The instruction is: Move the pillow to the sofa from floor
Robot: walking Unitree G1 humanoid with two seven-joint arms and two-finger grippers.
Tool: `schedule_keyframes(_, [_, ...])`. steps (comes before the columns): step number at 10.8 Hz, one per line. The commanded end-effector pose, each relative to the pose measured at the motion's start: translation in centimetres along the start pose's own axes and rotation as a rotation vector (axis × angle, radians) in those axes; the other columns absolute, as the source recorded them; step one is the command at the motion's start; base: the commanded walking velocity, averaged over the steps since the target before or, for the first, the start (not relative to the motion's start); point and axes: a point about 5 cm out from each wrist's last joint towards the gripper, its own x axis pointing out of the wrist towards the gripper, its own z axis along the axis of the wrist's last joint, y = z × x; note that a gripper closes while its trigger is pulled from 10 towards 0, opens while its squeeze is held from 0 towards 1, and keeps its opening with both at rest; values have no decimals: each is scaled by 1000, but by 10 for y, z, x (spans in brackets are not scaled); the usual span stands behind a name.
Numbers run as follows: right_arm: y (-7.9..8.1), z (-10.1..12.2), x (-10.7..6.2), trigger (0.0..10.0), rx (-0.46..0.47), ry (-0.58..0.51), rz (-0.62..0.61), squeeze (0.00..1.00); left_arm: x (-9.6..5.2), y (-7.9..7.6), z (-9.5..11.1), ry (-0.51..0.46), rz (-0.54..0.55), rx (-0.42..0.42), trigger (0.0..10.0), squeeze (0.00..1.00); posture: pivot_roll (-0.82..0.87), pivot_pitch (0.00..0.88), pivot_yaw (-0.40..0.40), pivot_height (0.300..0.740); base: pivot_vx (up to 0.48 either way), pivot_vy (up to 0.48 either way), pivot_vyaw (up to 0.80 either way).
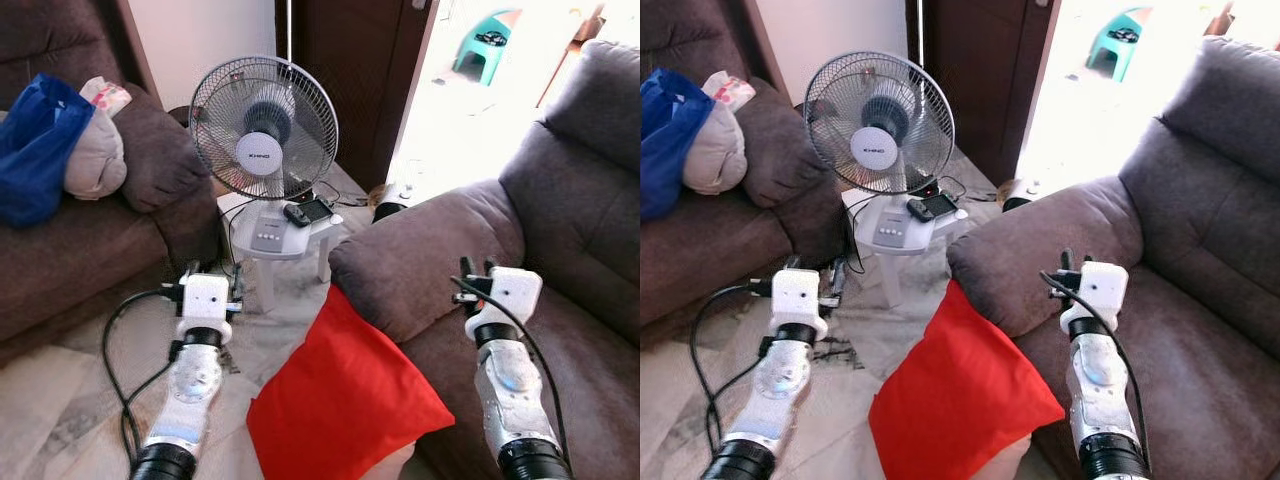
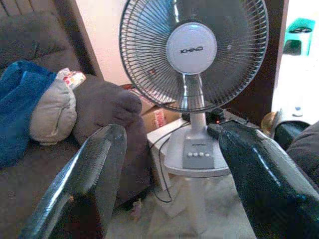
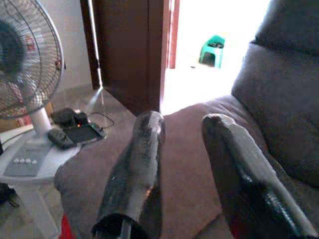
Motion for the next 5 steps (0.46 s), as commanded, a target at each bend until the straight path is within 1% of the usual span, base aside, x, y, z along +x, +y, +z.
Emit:
schedule_keyframes(1, [-6, 5, 2, 10000, -13, -7, -13, 0, 4, 0, 2, 2, -7, 1, 10000, 0, 28, 0, -43, 716, 0, 0, 0])
schedule_keyframes(2, [-7, 5, 3, 10000, -14, -7, -15, 0, 5, 2, 3, 0, -7, 3, 10000, 0, 27, 0, -42, 701, 0, 0, 0])
schedule_keyframes(5, [-3, 5, 5, 10000, -14, 7, 1, 0, 5, 2, 4, 1, -8, 2, 10000, 0, 33, 0, -48, 651, 0, 0, 0])
